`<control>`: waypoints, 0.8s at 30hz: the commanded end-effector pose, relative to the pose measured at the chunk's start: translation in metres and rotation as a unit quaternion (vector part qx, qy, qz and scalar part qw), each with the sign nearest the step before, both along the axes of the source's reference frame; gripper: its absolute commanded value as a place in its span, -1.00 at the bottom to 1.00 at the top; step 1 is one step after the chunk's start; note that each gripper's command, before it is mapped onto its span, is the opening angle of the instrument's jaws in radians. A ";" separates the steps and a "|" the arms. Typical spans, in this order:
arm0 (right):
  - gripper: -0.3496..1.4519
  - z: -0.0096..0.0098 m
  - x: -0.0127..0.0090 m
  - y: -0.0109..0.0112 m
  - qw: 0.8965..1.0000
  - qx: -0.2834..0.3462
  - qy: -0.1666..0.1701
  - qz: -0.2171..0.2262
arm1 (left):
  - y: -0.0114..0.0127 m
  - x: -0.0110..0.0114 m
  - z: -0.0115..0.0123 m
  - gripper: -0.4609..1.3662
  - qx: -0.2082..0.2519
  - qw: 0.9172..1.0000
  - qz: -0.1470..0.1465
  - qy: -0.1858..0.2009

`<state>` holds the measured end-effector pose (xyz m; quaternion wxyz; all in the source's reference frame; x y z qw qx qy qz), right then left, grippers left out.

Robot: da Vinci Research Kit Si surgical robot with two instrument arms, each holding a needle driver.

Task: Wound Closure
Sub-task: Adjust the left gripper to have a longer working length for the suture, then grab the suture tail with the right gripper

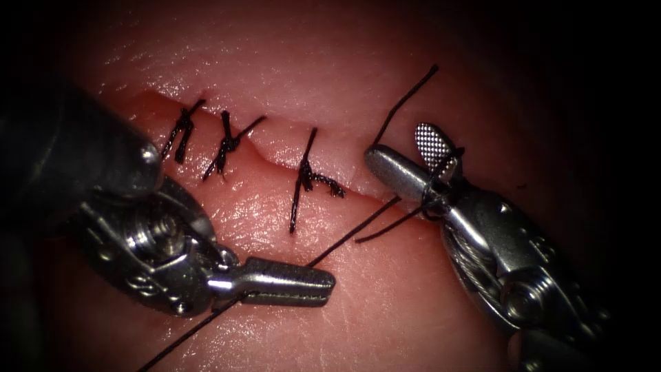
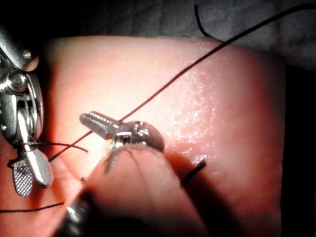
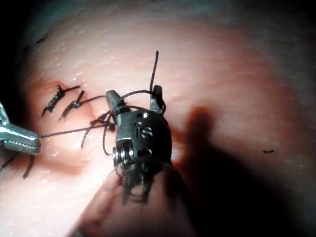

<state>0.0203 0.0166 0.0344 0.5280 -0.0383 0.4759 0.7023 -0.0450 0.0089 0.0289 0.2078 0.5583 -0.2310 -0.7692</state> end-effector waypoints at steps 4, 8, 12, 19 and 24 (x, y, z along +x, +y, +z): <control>0.50 0.0010 -0.0001 0.0008 1.000 -0.002 -0.001 0.005 | 0.0010 0.0000 0.0006 -0.88 0.003 1.000 -0.004 0.000; 0.50 0.0016 -0.0001 0.0018 1.000 -0.001 0.002 0.006 | 0.0021 -0.0001 0.0011 -0.88 0.004 1.000 -0.007 -0.002; 0.49 0.0020 -0.0001 0.0025 1.000 0.001 0.006 0.005 | 0.0031 -0.0002 0.0017 -0.88 0.007 1.000 -0.010 -0.006; 0.45 0.0019 0.0003 0.0031 1.000 0.000 0.017 -0.003 | 0.0040 -0.0002 0.0026 -0.88 0.013 1.000 -0.014 -0.007; 0.37 0.0018 0.0006 0.0038 1.000 0.000 0.022 -0.001 | 0.0043 -0.0003 0.0029 -0.88 0.018 1.000 -0.015 -0.008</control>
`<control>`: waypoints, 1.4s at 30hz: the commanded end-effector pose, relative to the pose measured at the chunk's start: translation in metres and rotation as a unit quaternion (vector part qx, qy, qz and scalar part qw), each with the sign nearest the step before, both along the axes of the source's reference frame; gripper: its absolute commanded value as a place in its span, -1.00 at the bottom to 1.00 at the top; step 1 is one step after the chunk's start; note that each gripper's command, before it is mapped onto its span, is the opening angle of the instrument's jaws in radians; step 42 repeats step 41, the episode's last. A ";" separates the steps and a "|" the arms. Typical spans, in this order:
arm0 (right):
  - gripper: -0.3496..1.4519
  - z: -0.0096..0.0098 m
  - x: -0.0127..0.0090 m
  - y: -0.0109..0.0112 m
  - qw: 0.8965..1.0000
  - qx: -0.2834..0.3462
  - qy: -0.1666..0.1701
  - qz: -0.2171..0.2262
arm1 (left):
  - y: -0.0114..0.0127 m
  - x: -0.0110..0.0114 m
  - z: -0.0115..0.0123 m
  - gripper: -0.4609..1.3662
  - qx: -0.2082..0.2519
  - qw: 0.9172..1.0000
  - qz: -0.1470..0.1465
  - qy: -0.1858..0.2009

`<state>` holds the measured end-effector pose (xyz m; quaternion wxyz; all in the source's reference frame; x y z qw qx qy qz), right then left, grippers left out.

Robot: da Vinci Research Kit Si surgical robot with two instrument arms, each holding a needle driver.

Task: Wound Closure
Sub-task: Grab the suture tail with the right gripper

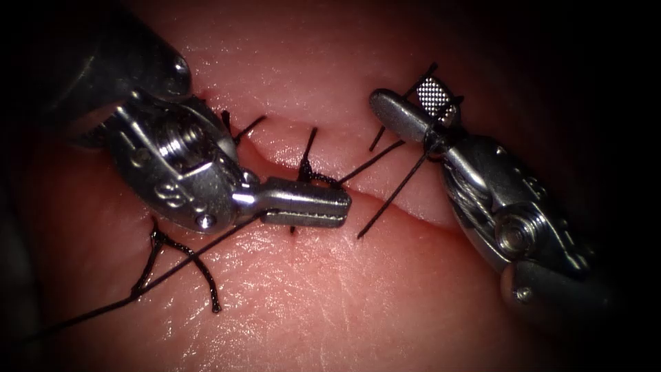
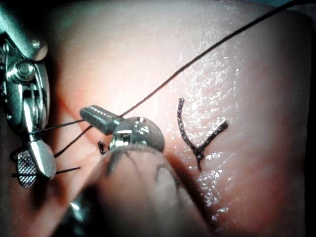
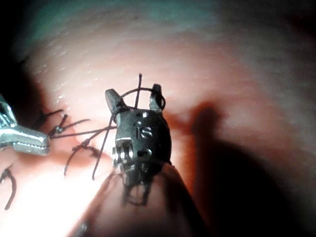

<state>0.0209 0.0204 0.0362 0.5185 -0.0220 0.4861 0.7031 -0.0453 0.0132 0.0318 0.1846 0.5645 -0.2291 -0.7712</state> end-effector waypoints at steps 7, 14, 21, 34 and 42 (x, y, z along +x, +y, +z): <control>-1.00 -0.0002 0.0003 0.0009 1.000 0.002 0.007 0.009 | 0.0001 0.0000 0.0004 -0.88 0.004 1.000 0.000 0.001; -1.00 -0.0005 0.0009 0.0004 1.000 0.007 0.004 0.009 | 0.0005 0.0000 0.0008 -0.88 0.006 1.000 -0.003 0.000; -1.00 -0.0011 0.0009 0.0001 1.000 0.003 0.001 -0.002 | 0.0012 0.0001 0.0014 -0.88 0.019 1.000 -0.013 0.000; -1.00 -0.0012 0.0009 0.0001 1.000 -0.004 0.000 -0.006 | 0.0005 0.0004 0.0018 -0.88 0.024 1.000 -0.019 0.000; -1.00 -0.0014 0.0009 0.0002 1.000 -0.004 0.002 -0.006 | 0.0006 0.0003 0.0017 -0.88 0.024 1.000 -0.019 0.000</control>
